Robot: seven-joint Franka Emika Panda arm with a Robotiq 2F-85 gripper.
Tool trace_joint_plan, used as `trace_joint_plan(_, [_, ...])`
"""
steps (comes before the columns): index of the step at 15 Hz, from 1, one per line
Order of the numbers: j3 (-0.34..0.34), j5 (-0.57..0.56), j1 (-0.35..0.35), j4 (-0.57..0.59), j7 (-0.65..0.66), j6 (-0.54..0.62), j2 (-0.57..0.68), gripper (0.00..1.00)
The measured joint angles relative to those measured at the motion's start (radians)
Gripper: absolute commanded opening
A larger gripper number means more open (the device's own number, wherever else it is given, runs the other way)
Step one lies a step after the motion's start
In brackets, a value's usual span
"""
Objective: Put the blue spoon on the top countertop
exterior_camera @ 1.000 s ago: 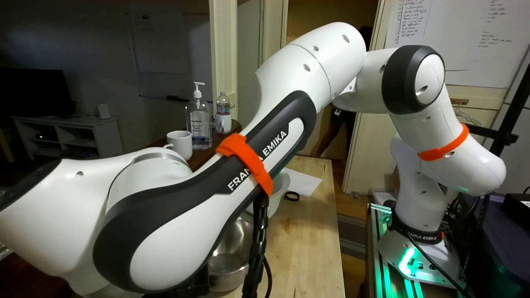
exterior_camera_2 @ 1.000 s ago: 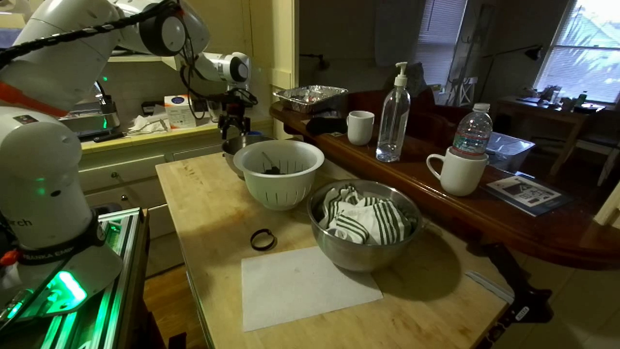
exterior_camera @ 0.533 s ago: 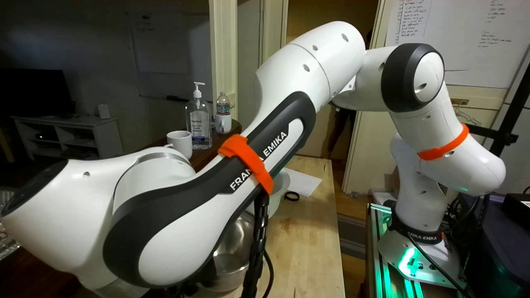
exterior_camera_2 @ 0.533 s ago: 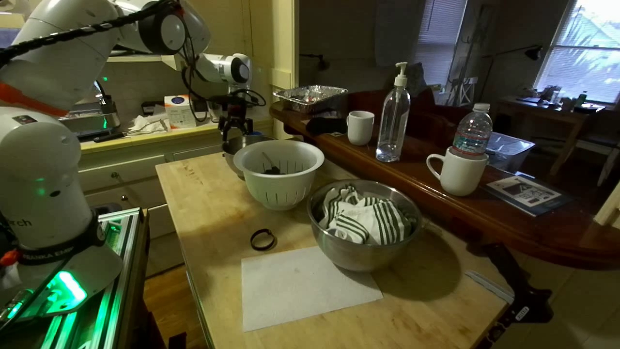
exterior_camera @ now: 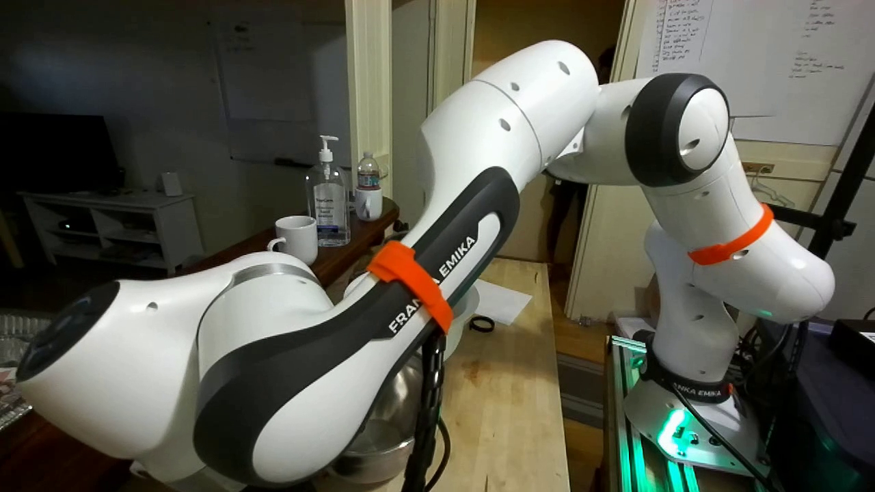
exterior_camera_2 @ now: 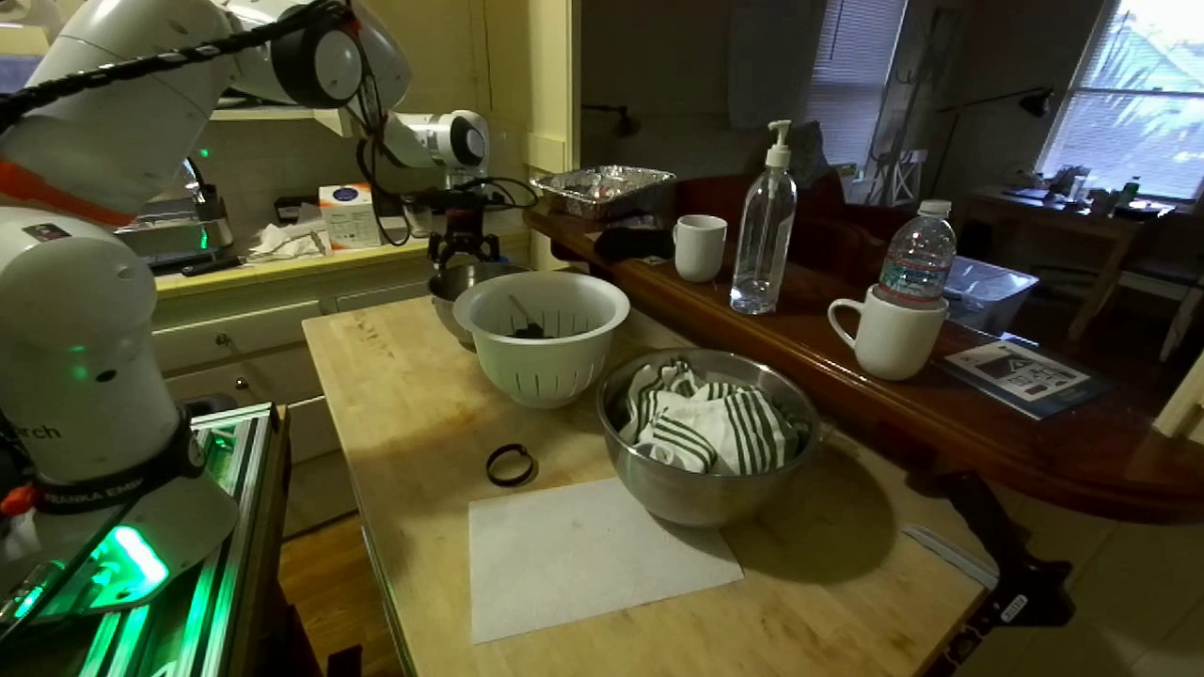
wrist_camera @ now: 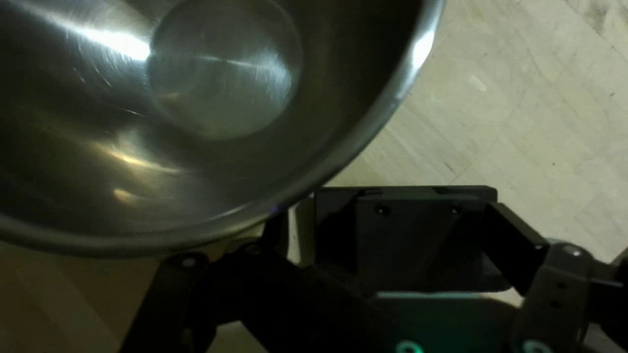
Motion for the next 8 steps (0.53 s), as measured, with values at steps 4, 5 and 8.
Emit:
trace_joint_plan(4, [0.006, -0.015, 0.0, 0.0, -0.043, 0.01, 0.012, 1.0])
trace_joint_plan(5, [0.008, -0.018, 0.0, 0.001, -0.052, 0.011, 0.012, 1.0])
trace_joint_plan(8, [0.015, -0.02, 0.0, 0.006, -0.06, 0.016, 0.013, 1.0])
